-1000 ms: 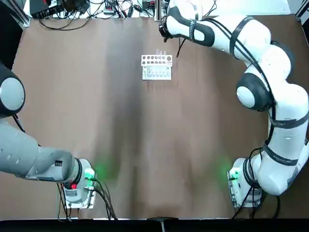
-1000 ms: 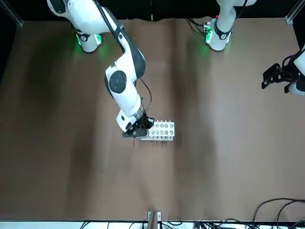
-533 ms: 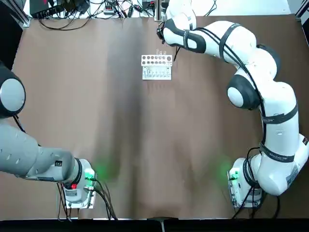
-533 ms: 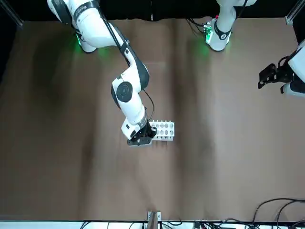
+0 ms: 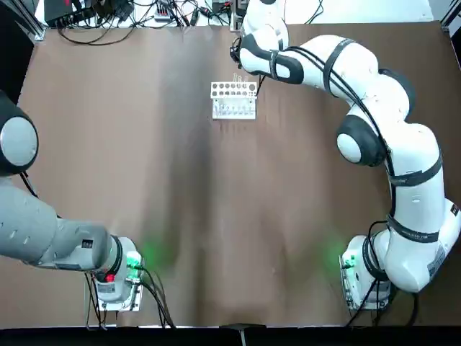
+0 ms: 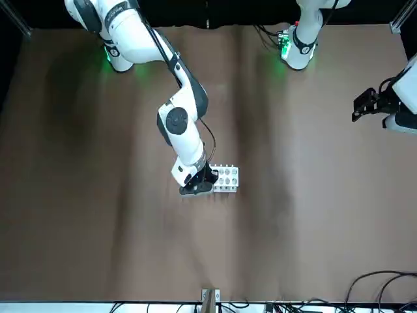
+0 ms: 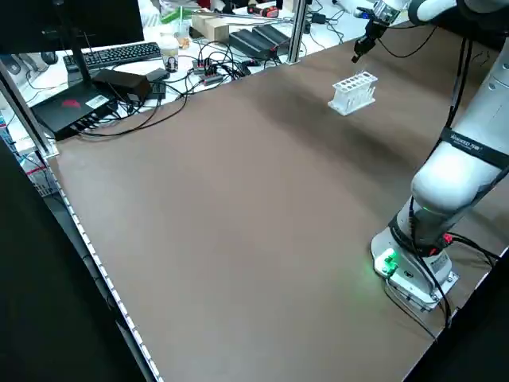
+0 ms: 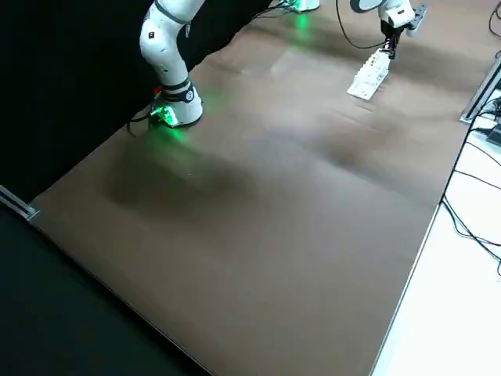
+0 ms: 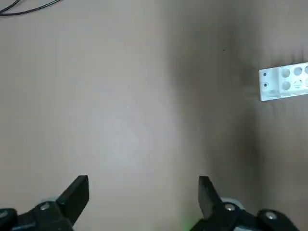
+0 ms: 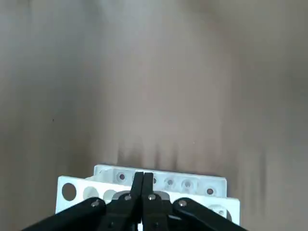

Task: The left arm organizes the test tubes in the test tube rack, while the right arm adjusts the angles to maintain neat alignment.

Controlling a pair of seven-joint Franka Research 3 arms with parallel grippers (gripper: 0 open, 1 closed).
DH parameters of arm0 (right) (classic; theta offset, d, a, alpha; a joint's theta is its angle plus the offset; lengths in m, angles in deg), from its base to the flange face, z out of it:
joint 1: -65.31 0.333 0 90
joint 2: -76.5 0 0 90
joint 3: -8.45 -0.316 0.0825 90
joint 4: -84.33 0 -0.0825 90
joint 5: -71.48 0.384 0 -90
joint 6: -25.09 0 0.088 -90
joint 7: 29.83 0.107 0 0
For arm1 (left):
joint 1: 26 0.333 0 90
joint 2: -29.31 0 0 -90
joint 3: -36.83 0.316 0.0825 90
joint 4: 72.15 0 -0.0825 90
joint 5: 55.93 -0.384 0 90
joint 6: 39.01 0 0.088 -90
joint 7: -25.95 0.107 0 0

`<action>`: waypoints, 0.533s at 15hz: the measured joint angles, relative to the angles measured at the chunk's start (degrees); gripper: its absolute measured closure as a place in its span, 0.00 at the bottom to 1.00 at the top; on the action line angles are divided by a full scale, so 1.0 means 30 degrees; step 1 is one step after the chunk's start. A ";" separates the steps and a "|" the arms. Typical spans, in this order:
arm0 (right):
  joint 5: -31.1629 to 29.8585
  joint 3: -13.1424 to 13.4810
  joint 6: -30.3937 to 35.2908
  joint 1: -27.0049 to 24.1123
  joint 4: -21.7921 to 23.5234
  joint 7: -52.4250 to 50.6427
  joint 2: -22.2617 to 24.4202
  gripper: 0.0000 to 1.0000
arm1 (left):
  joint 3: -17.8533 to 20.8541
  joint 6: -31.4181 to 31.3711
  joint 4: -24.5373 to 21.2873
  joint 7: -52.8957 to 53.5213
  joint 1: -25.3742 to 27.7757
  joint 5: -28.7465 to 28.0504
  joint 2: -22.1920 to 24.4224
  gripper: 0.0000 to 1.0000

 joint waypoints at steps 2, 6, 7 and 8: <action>-0.0011 0.0000 0.0006 0.0083 0.0001 0.0016 -0.0051 0.96 | 0.0000 0.0000 -0.0007 -0.0027 -0.0039 0.0000 0.0000 0.00; -0.0087 0.0001 0.0018 0.0113 0.0001 0.0020 -0.0127 0.95 | 0.0000 0.0000 -0.0018 -0.0057 -0.0106 -0.0001 0.0000 0.00; -0.0104 0.0001 0.0030 0.0117 0.0001 0.0020 -0.0142 0.95 | 0.0000 0.0000 -0.0019 -0.0057 -0.0116 -0.0001 0.0000 0.00; -0.0115 0.0001 0.0057 0.0128 0.0001 0.0021 -0.0154 0.95 | -0.0001 0.0000 -0.0019 -0.0058 -0.0121 -0.0001 0.0000 0.00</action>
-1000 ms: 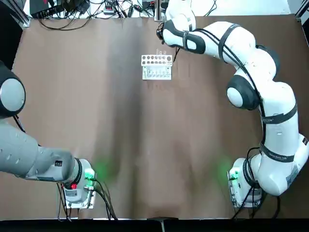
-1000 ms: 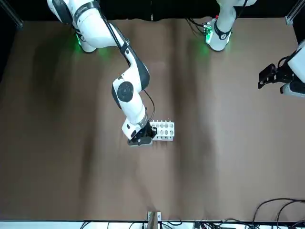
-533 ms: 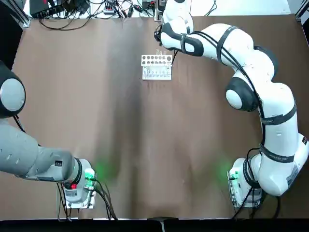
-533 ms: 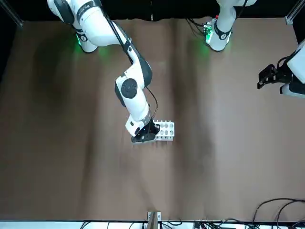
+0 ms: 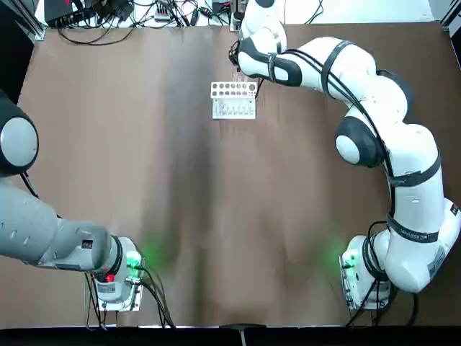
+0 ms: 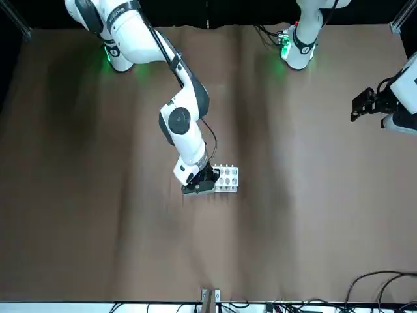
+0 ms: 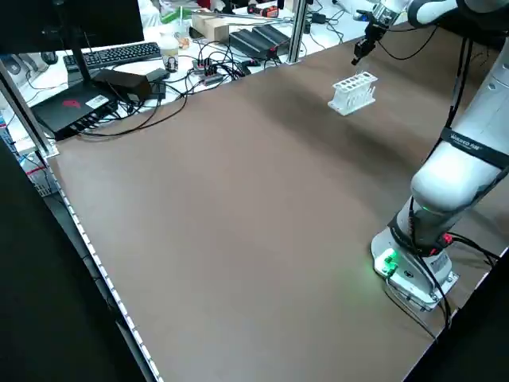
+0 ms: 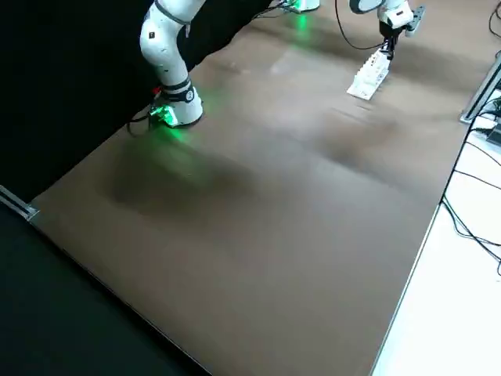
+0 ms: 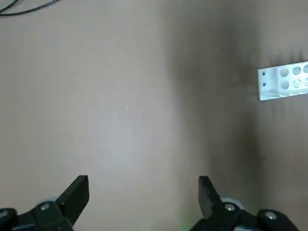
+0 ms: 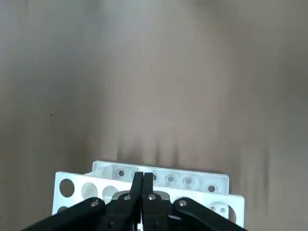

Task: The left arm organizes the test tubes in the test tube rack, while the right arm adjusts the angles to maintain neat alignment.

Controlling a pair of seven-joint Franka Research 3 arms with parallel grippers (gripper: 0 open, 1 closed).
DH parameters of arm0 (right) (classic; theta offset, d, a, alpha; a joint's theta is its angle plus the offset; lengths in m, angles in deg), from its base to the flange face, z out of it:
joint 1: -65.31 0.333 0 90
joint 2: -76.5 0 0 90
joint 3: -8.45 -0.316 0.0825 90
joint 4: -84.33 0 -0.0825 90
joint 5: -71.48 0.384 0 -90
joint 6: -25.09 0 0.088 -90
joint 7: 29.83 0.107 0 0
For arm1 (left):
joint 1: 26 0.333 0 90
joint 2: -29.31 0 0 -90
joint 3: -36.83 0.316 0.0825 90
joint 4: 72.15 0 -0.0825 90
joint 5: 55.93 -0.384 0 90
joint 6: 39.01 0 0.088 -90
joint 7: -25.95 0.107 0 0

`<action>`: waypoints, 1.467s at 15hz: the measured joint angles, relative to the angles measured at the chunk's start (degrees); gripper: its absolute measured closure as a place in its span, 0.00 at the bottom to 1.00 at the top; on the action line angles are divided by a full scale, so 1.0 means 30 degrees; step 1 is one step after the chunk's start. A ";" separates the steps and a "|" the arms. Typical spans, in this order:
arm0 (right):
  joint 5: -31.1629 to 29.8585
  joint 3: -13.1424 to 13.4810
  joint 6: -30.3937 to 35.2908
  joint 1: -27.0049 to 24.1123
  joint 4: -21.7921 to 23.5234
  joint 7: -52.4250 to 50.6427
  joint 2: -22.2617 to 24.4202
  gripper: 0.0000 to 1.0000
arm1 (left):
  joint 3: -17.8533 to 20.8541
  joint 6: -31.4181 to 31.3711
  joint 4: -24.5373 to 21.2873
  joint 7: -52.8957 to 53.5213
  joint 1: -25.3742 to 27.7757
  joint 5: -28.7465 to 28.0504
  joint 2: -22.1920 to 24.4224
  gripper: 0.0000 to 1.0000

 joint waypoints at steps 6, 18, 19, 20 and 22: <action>-0.0023 -0.0016 0.0299 0.0274 0.0014 0.0012 -0.0087 0.96 | 0.0000 0.0000 -0.0003 -0.0007 -0.0001 -0.0001 0.0000 0.00; -0.0023 -0.0017 0.0863 0.0318 0.0013 0.0022 -0.0139 0.96 | -0.0016 0.0000 -0.0010 -0.0008 -0.0098 -0.0001 0.0000 0.00; -0.0023 -0.0018 0.0863 0.0318 0.0012 0.0026 -0.0139 0.96 | -0.0016 0.0000 -0.0011 -0.0008 -0.0098 -0.0001 0.0000 0.00; -0.0023 -0.0018 0.0863 0.0319 0.0010 0.0028 -0.0139 0.96 | -0.0016 0.0000 -0.0011 -0.0008 -0.0098 -0.0001 0.0000 0.00; -0.0023 -0.0021 0.0863 0.0320 0.0004 0.0033 -0.0139 0.96 | -0.0016 0.0000 -0.0012 -0.0008 -0.0098 -0.0001 0.0000 0.00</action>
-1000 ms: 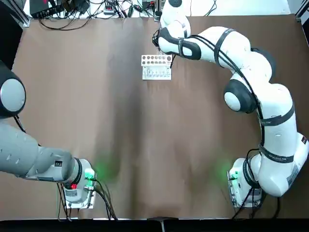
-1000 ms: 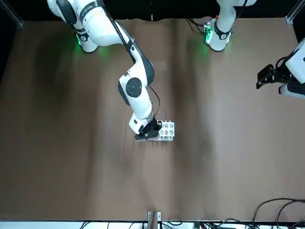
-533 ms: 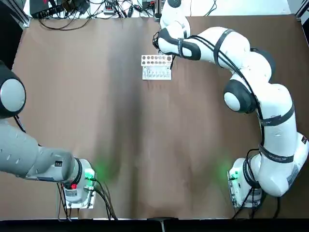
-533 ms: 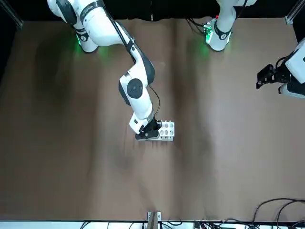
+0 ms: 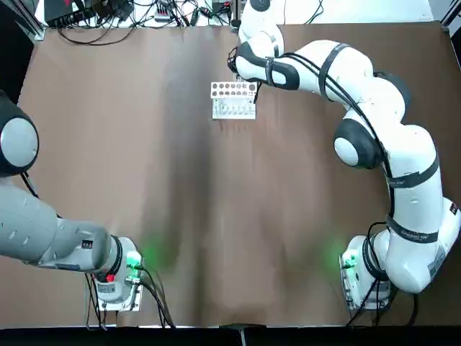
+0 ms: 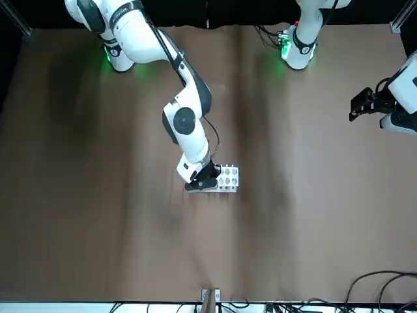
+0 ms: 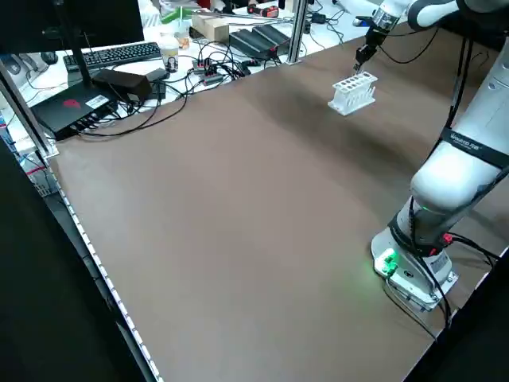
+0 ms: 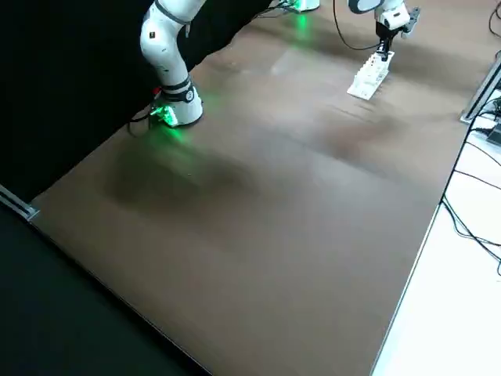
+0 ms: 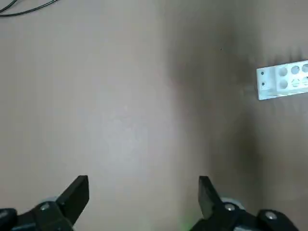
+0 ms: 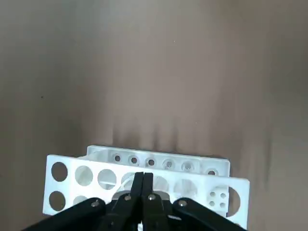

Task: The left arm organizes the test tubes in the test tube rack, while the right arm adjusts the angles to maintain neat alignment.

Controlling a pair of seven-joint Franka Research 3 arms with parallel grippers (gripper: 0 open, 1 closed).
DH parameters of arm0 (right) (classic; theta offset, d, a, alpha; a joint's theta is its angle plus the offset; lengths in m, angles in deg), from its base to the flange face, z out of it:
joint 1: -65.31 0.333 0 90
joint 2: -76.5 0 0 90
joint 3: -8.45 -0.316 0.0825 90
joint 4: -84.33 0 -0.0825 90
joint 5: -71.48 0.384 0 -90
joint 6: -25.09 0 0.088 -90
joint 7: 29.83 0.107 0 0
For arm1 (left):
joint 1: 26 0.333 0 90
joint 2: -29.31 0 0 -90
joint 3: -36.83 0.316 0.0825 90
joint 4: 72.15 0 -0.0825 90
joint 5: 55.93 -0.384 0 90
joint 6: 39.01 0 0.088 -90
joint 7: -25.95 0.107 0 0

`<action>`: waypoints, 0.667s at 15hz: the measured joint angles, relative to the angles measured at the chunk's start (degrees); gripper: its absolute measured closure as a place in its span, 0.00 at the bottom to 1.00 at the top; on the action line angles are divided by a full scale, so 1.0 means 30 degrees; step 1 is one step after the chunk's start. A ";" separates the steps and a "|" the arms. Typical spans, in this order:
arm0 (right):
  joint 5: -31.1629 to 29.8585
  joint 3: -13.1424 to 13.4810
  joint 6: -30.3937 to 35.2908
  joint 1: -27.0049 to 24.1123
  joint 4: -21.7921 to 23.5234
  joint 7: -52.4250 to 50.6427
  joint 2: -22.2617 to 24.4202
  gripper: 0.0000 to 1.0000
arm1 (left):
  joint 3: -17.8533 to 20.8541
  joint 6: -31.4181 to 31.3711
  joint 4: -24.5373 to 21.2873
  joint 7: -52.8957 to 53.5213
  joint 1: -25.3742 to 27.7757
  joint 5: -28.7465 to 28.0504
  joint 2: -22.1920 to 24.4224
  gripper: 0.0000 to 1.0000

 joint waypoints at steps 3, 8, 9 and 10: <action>0.0000 -0.0008 -0.0001 0.0002 -0.0038 0.0009 0.0000 0.95 | 0.0000 0.0000 -0.0003 0.0000 0.0000 0.0000 0.0000 0.00; 0.0001 -0.0021 -0.0001 0.0008 -0.0100 0.0017 0.0001 0.94 | 0.0000 0.0000 -0.0005 0.0000 0.0000 0.0000 0.0000 0.00; 0.0001 -0.0021 -0.0001 0.0008 -0.0120 0.0018 0.0001 0.94 | 0.0000 0.0000 -0.0006 0.0000 0.0000 0.0000 0.0000 0.00; 0.0001 -0.0021 -0.0001 0.0008 -0.0152 0.0018 0.0001 0.93 | 0.0000 0.0000 -0.0007 0.0000 0.0000 0.0000 0.0000 0.00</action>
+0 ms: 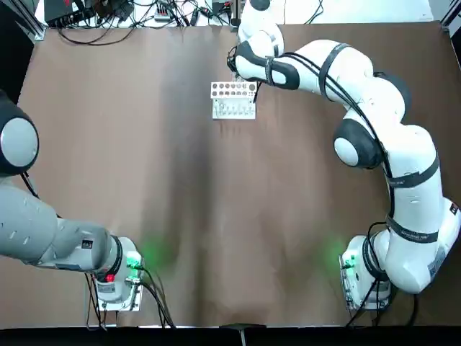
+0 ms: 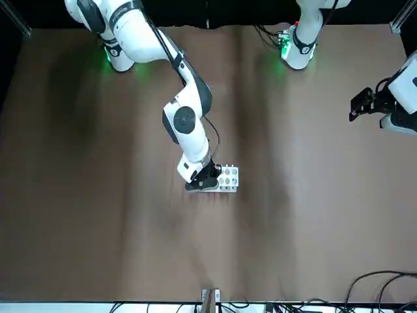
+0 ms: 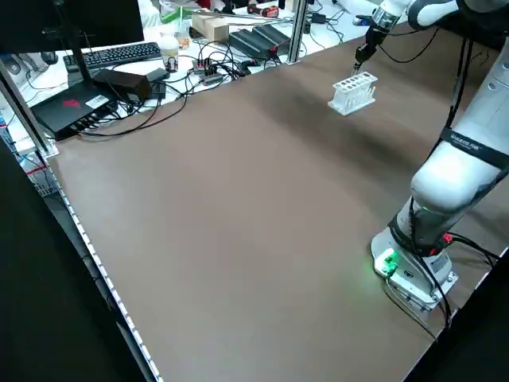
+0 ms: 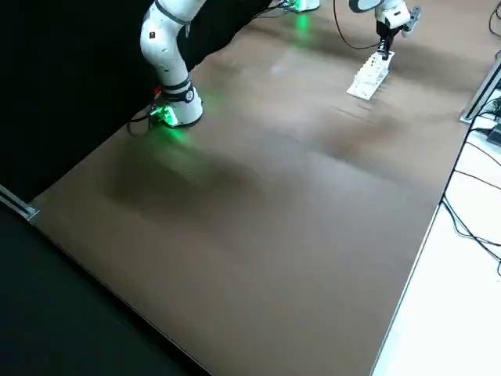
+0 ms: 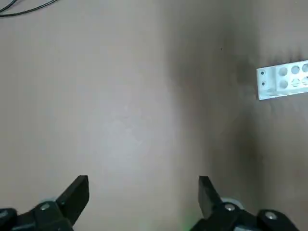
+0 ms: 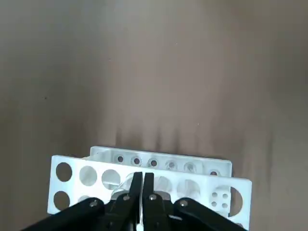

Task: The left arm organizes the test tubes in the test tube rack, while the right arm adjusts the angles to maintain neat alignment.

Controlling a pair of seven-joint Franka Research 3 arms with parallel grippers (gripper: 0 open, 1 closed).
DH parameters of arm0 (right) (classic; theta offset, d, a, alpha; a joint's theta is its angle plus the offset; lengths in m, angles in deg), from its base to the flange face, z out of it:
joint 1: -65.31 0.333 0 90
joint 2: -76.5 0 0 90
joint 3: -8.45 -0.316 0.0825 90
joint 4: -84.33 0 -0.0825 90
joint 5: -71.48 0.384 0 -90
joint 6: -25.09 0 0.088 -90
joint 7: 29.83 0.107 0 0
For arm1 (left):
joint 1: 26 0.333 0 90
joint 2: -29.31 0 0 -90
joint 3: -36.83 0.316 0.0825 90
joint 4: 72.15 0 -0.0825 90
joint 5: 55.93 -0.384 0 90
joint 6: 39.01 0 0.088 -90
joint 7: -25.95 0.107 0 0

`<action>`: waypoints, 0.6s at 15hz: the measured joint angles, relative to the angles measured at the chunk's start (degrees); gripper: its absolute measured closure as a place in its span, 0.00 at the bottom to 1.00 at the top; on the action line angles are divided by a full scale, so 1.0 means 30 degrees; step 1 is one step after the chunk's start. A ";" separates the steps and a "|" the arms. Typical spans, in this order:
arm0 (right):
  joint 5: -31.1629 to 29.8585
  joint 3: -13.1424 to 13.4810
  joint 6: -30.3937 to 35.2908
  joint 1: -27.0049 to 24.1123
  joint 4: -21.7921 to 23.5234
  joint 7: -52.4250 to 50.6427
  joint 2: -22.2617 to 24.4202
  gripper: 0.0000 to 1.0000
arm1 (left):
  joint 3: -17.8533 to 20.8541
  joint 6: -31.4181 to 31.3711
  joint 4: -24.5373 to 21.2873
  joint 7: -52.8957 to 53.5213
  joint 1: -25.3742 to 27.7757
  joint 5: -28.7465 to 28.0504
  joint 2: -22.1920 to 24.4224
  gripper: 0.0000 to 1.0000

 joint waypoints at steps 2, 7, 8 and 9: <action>0.0000 0.0001 0.0000 0.0000 -0.0076 0.0001 0.0001 0.93 | 0.0000 0.0000 -0.0003 0.0000 0.0000 0.0000 0.0000 0.00; 0.0001 0.0013 0.0000 -0.0001 -0.0210 0.0006 0.0022 0.92 | 0.0000 0.0000 -0.0003 -0.0001 0.0001 0.0000 0.0000 0.00; 0.0002 0.0013 0.0000 -0.0001 -0.0224 0.0007 0.0022 0.91 | 0.0000 0.0000 -0.0003 -0.0004 0.0001 0.0000 0.0000 0.00; 0.0002 0.0013 0.0000 -0.0001 -0.0239 0.0008 0.0022 0.91 | 0.0000 0.0000 -0.0003 -0.0005 0.0001 0.0000 0.0000 0.00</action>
